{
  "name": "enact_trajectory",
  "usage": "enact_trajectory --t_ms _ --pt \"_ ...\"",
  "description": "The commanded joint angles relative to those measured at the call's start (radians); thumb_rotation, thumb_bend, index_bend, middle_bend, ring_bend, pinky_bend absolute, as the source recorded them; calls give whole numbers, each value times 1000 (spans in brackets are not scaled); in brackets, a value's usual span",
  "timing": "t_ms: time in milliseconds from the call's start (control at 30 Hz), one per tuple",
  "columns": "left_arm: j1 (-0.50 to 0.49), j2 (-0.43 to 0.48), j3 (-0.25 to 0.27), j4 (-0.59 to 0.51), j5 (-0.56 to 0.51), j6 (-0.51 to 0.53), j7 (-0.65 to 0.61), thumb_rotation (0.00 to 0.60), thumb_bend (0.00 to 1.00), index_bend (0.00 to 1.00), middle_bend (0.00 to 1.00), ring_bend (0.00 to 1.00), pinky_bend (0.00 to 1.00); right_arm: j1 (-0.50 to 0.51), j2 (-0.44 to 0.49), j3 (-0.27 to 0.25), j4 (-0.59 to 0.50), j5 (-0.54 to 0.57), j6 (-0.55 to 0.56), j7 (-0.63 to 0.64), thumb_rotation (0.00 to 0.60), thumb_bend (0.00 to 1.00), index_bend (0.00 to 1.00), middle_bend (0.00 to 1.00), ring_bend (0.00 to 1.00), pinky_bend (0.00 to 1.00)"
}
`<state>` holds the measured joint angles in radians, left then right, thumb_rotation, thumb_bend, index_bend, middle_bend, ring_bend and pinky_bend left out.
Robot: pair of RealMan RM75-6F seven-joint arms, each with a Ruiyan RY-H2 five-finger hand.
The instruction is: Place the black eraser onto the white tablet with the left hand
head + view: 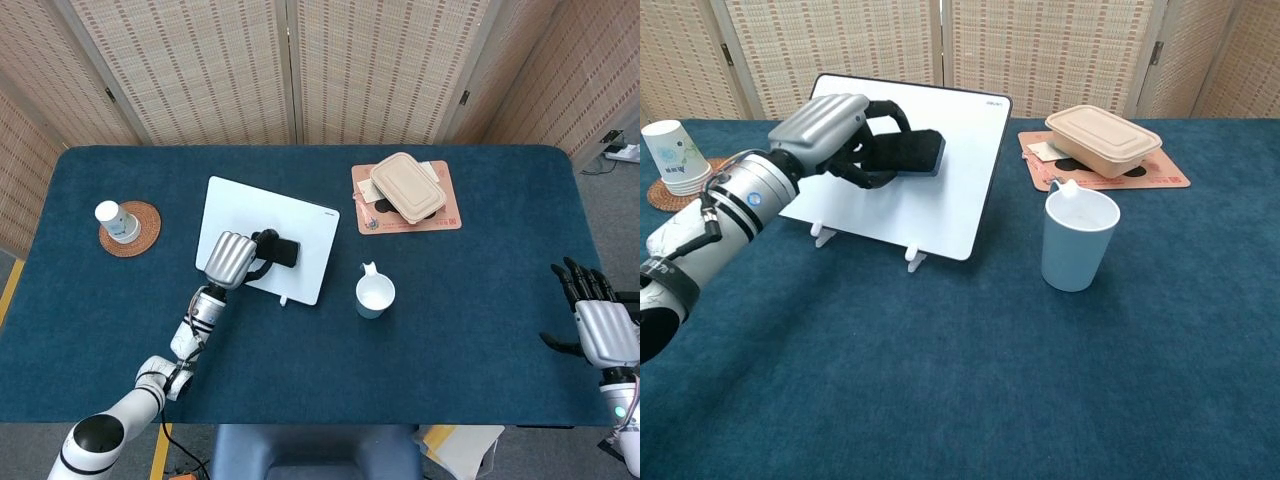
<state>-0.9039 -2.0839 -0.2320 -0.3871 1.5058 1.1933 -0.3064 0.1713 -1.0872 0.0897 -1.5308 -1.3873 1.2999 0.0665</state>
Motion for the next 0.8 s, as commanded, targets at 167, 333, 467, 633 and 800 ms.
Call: enact_trajectory --t_ms 167,333,467,633,800 --pt "-34 -52 15 96 -22 -66 -65 600 352 425 1000 1000 1000 4 0 6 4 17 -12 6 600 196 0 0 0 0" --pt "-40 -67 23 129 -28 -65 -82 600 352 326 1000 1000 1000 5 0 7 4 23 -17 2 600 196 0 0 0 0" --pt "-40 -71 30 137 -30 -40 -83 600 342 273 1000 1000 1000 3 0 6 1 21 -12 1 600 196 0 0 0 0" --pt "-38 -69 39 132 -32 -29 -77 600 318 229 1000 1000 1000 -2 0 4 -4 16 -1 -2 600 196 0 0 0 0" --pt "-22 -55 57 106 -25 -2 -48 600 303 209 1000 1000 1000 -5 0 2 -5 9 6 -2 600 196 0 0 0 0"
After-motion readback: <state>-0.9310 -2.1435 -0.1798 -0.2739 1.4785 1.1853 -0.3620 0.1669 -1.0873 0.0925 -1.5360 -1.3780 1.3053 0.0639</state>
